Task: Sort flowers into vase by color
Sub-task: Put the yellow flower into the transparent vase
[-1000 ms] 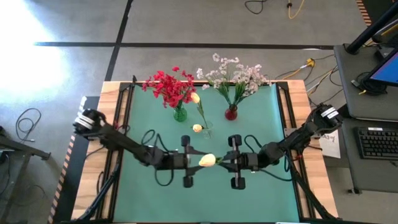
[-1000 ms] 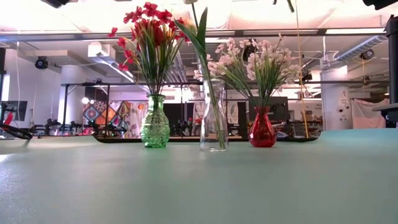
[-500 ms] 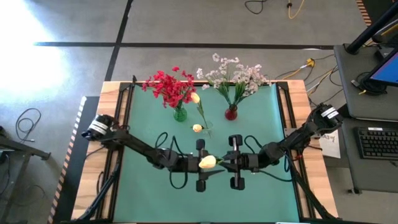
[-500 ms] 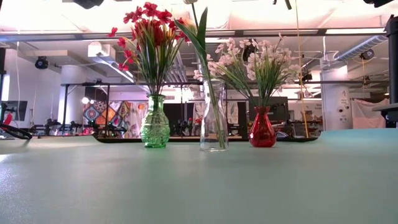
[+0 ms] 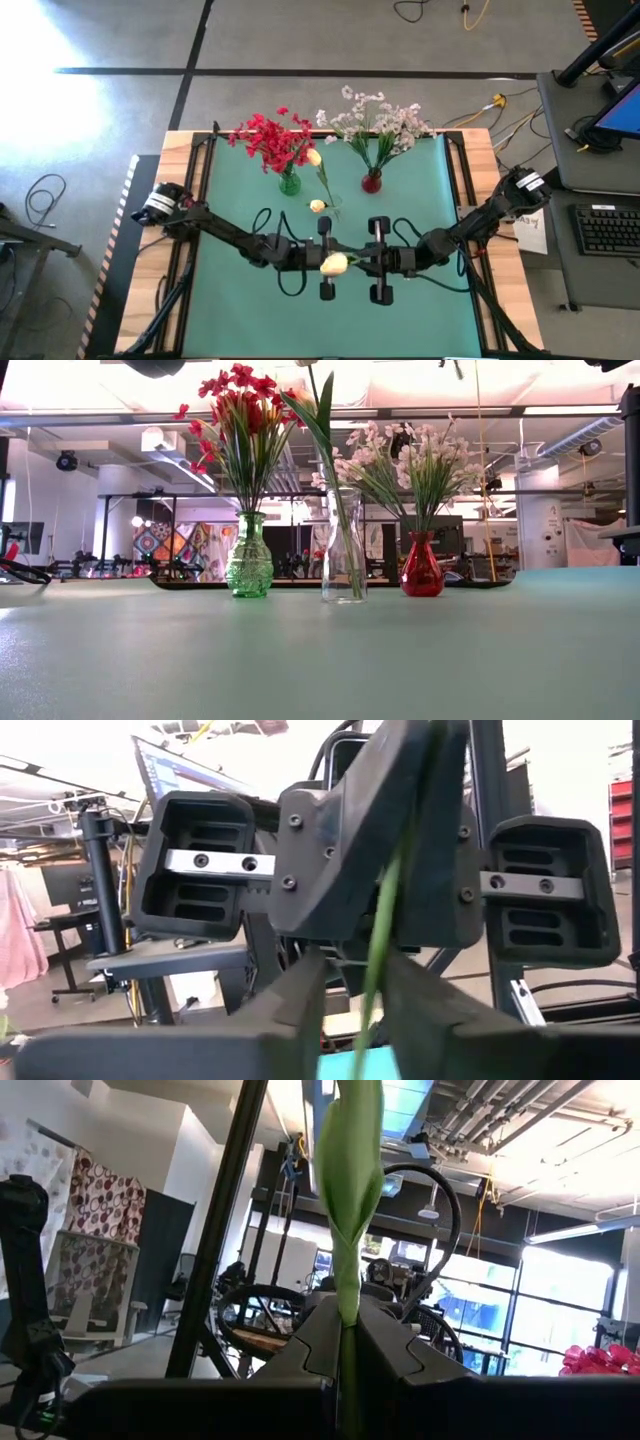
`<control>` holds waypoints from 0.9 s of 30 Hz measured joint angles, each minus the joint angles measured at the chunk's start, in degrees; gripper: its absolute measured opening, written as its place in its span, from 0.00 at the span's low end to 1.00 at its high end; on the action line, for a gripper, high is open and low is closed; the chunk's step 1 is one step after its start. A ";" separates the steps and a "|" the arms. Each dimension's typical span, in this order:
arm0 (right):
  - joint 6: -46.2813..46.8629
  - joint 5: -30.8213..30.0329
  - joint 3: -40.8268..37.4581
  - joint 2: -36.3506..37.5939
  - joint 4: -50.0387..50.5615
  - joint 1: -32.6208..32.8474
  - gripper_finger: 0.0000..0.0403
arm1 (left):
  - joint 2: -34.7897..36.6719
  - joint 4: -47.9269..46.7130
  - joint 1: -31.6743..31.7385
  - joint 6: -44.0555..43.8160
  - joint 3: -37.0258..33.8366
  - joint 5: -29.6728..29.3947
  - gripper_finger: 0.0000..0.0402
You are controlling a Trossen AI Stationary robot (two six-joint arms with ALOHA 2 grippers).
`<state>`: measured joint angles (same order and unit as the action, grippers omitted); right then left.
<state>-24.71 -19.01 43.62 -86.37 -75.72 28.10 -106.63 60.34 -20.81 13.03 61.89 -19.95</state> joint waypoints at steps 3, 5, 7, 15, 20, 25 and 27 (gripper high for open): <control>0.00 -0.02 0.00 0.00 0.00 0.02 0.03 | 0.00 -0.07 0.15 -0.02 0.00 0.02 0.06; 0.01 -0.02 0.00 0.00 0.02 0.00 0.03 | 0.00 -0.37 0.19 -0.06 0.00 0.02 0.02; 0.00 -0.04 0.00 0.00 0.03 0.00 0.03 | 0.00 -0.53 0.19 -0.04 0.00 -0.05 0.02; 2.78 -2.06 0.00 0.00 0.80 0.15 0.04 | 1.17 -3.69 0.19 -0.04 -0.22 -0.40 0.00; 4.70 -3.66 0.00 0.02 2.25 0.15 0.10 | 2.72 -5.44 0.11 -0.04 -0.89 -0.61 0.00; 5.40 -7.91 0.00 0.74 4.28 0.71 0.22 | 4.40 -12.14 -0.19 -0.07 -1.07 -3.40 0.00; 5.44 -10.61 0.00 1.40 5.92 1.28 0.27 | 5.45 -16.29 -0.61 -0.13 -1.18 -5.27 0.00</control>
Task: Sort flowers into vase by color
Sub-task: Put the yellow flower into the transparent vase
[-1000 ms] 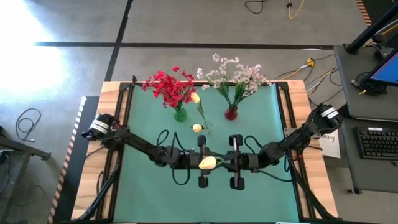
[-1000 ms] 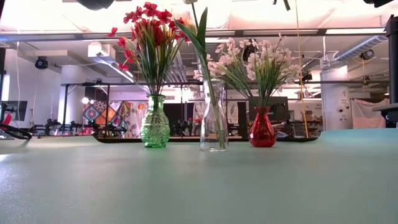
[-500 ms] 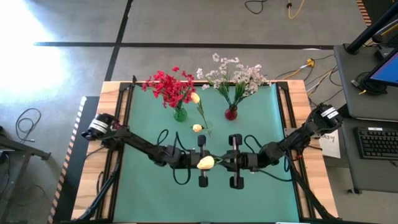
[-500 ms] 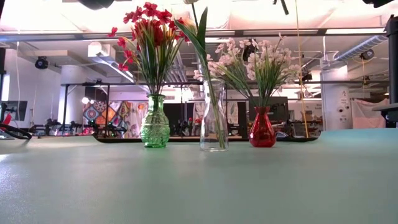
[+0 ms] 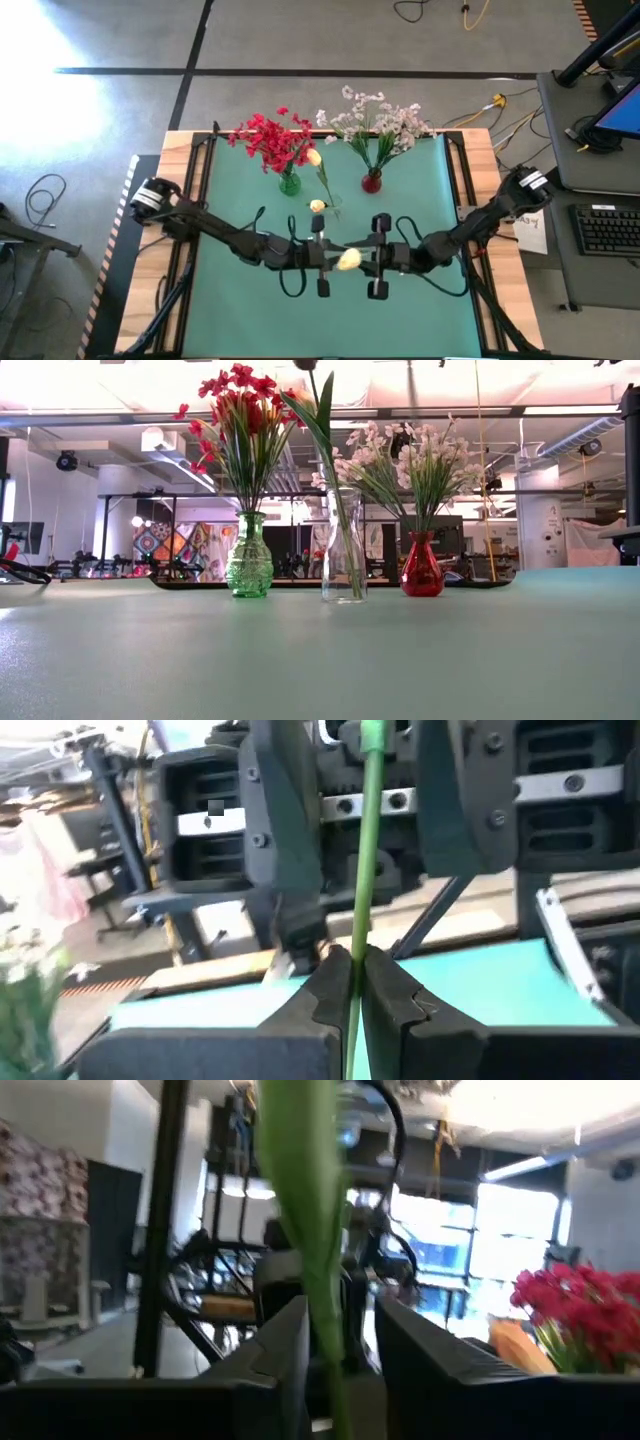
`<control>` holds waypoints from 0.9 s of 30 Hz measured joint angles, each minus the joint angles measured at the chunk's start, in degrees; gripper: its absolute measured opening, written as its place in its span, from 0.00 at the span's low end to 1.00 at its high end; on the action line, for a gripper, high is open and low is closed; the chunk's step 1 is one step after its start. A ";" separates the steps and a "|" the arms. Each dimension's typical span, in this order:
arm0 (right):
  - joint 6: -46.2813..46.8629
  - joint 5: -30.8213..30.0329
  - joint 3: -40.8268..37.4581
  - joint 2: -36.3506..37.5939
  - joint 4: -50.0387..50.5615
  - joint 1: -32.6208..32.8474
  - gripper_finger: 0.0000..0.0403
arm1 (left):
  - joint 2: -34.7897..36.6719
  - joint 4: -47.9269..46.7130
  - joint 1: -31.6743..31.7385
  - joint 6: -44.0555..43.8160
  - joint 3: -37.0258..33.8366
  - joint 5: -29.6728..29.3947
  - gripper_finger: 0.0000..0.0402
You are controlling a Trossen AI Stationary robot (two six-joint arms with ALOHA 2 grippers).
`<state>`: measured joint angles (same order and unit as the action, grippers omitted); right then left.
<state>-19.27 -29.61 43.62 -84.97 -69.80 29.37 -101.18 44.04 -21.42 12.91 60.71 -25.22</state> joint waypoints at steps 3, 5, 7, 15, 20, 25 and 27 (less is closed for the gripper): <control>2.18 -2.45 0.00 1.30 3.77 0.43 0.35 | 2.21 -4.43 -0.72 -0.06 -0.09 -2.27 0.00; 4.71 -2.96 0.00 2.34 7.31 0.42 0.39 | 3.45 -7.67 -1.04 -0.05 -0.09 -3.96 0.00; 6.86 -3.15 0.00 3.34 10.67 0.36 0.42 | 4.54 -11.37 -1.06 -0.09 -0.11 -4.75 0.00; 12.25 -3.43 0.01 6.88 19.69 0.36 0.45 | 7.55 -20.57 -1.06 -0.11 -0.11 -7.92 0.00; 11.94 -3.47 0.02 7.64 20.03 0.34 0.40 | 7.60 -20.57 -1.04 -0.11 -0.11 -7.90 0.00; 11.91 -3.45 0.02 7.67 20.02 -0.04 0.30 | 7.60 -20.54 -1.04 0.04 -0.09 -7.90 0.00; 11.76 -3.40 0.02 7.67 19.98 -0.05 0.25 | 7.60 -20.58 -1.04 0.04 -0.09 -7.89 0.00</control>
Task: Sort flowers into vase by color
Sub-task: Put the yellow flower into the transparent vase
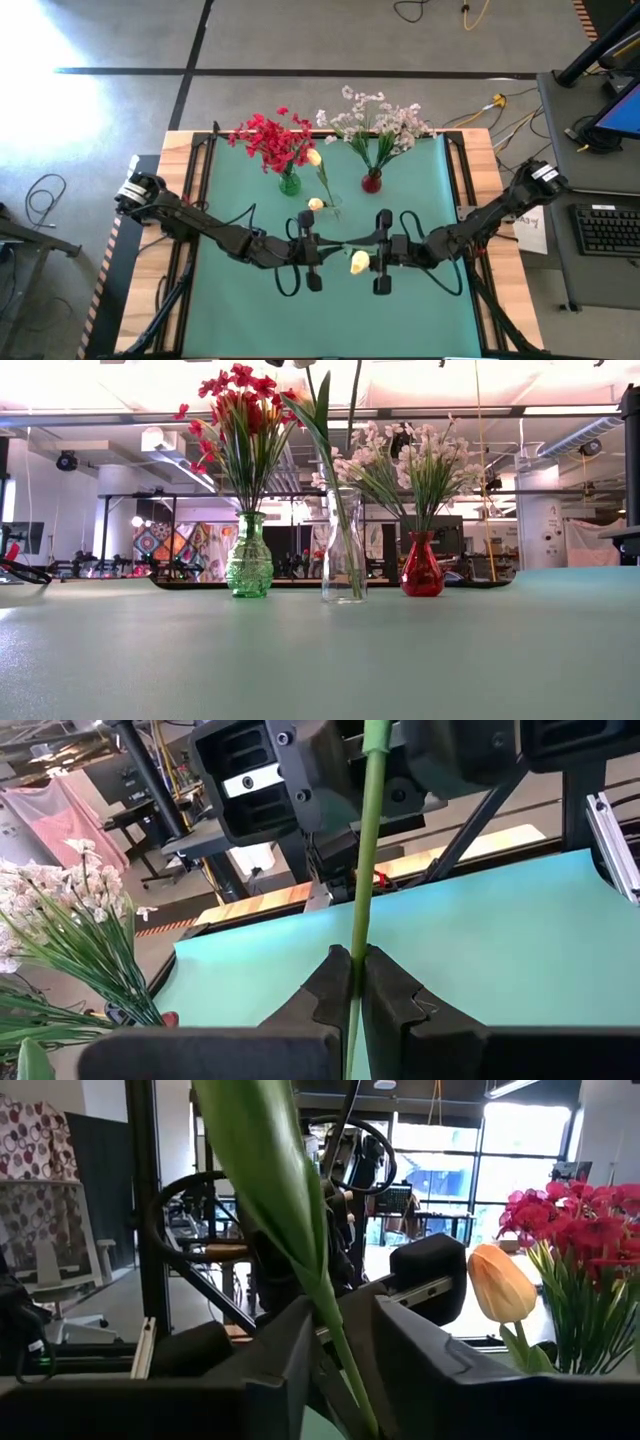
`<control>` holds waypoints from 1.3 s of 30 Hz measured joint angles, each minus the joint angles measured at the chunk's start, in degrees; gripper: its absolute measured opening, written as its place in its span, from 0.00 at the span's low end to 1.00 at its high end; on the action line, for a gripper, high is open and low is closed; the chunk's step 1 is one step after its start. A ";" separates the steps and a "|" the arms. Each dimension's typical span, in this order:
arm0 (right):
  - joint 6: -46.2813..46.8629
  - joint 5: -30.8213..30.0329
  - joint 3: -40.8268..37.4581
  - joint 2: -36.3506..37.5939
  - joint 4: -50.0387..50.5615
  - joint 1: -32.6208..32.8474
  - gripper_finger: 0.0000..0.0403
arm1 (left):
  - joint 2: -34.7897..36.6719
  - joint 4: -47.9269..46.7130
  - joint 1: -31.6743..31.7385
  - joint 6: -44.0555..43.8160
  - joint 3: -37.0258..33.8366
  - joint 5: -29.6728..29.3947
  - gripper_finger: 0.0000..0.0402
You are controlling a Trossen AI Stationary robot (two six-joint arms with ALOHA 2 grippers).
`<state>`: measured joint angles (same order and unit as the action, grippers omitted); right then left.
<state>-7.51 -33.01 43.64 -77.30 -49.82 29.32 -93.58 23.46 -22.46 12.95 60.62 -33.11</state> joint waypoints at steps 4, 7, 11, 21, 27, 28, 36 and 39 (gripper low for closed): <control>-0.63 0.37 0.00 0.00 0.06 0.00 0.16 | 0.00 0.04 0.00 0.00 0.02 0.01 0.00; -1.46 0.43 0.00 0.00 0.23 0.00 0.09 | 0.00 0.02 0.00 0.02 0.04 0.01 0.00; -2.81 0.41 0.00 0.00 0.14 0.00 0.03 | 0.00 0.05 -0.02 -0.03 0.04 0.16 0.00; -2.98 -1.77 0.00 0.70 0.30 -0.09 0.03 | 1.76 -3.13 -0.89 -3.23 0.11 1.53 0.16; -4.79 -6.27 0.00 3.71 0.79 -2.94 0.03 | 7.91 -17.65 -1.76 -8.33 0.12 1.79 0.34; -4.77 -6.28 0.00 4.50 1.52 -3.98 0.03 | 9.15 -19.91 -2.00 -9.00 0.11 2.29 0.36; -1.30 -4.99 0.00 8.33 8.02 -14.54 0.03 | 18.63 -29.12 -5.27 -12.22 0.13 2.64 0.41; 0.61 -1.02 0.00 8.29 7.99 -17.45 0.03 | 21.53 -29.53 -6.94 -12.09 0.13 2.66 0.41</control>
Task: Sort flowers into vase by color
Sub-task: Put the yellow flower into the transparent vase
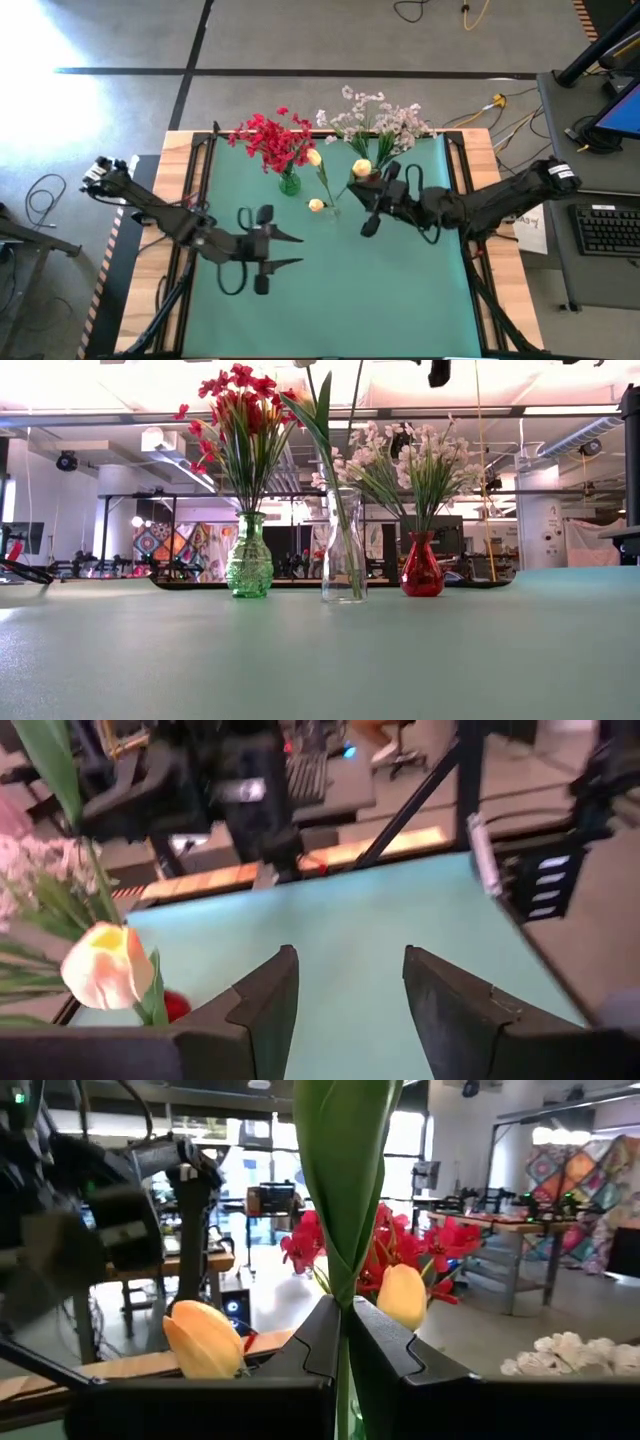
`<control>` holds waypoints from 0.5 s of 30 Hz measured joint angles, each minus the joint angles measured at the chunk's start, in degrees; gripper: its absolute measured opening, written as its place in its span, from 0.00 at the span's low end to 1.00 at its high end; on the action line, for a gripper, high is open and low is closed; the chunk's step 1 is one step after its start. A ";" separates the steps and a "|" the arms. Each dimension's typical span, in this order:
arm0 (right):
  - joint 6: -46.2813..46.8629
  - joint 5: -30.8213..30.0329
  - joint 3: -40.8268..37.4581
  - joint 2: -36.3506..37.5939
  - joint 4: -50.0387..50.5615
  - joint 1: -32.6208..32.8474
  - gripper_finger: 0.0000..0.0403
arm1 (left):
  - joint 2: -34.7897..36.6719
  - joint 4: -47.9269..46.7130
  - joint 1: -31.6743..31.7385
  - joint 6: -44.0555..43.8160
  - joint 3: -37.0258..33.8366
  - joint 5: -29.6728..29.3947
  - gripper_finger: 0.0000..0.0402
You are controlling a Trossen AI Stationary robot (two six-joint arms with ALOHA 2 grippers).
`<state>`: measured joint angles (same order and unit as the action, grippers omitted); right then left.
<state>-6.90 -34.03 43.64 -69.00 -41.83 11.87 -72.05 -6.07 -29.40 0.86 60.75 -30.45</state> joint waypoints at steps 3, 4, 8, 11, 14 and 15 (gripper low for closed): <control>0.97 2.37 0.00 -0.48 0.21 -1.83 0.03 | 2.61 -0.61 -1.30 0.02 0.00 0.00 0.42; 1.00 2.48 0.00 -0.52 0.59 -2.11 0.03 | 3.36 -0.58 -1.62 0.02 0.00 -0.01 0.41; 1.84 2.52 0.00 -0.53 1.27 -2.28 0.03 | 5.87 -0.96 -2.60 0.07 0.00 -0.03 0.41; 1.86 2.54 -0.02 -0.53 1.72 -2.40 0.03 | 7.37 -0.90 -2.69 0.11 0.00 -0.02 0.39; 2.75 2.31 -0.17 -0.73 2.27 -2.88 0.03 | 8.30 -0.91 -2.65 1.17 0.00 -0.08 0.38; 3.11 1.90 -0.19 -0.92 2.34 -2.92 0.03 | 8.48 -0.87 -2.65 1.43 0.00 -0.11 0.38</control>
<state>-3.80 -32.13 43.45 -69.93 -39.48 8.95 -63.56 -6.94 -32.05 2.29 60.75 -30.56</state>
